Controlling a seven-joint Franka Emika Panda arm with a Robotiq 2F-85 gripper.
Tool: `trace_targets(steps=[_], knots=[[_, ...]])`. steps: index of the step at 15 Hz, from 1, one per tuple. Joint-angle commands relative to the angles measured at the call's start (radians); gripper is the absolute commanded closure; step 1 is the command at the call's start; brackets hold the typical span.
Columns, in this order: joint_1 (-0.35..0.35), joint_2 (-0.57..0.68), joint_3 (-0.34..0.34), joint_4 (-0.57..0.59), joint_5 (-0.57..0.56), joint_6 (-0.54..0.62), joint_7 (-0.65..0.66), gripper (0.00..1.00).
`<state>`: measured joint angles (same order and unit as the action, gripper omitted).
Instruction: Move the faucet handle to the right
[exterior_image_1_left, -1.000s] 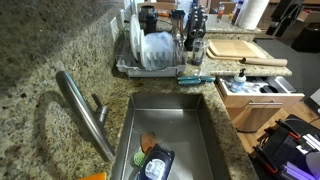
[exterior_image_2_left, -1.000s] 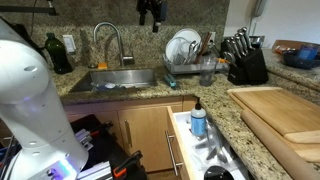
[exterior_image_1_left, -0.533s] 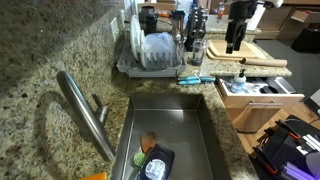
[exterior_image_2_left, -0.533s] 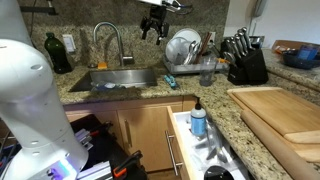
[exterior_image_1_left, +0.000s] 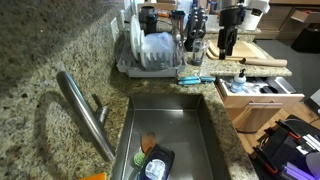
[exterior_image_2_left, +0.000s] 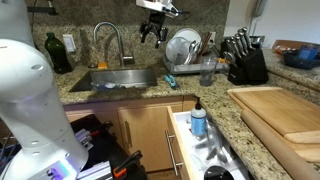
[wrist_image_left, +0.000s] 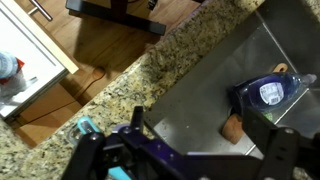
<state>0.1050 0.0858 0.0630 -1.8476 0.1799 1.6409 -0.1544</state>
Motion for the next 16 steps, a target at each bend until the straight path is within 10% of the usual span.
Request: trace_targets(steps=[1,7,8,16], knots=[[0.054,0.208,0.074,0.174,-0.046,-0.065,-0.012,0.0],[0.185,0.491,0.142,0.5,-0.252,-0.222,-0.041,0.0],[0.163,0.412,0.142,0.367,-0.198,-0.136,-0.006,0.0],[0.252,0.591,0.144,0.567,-0.309,-0.175,-0.003,0.0]])
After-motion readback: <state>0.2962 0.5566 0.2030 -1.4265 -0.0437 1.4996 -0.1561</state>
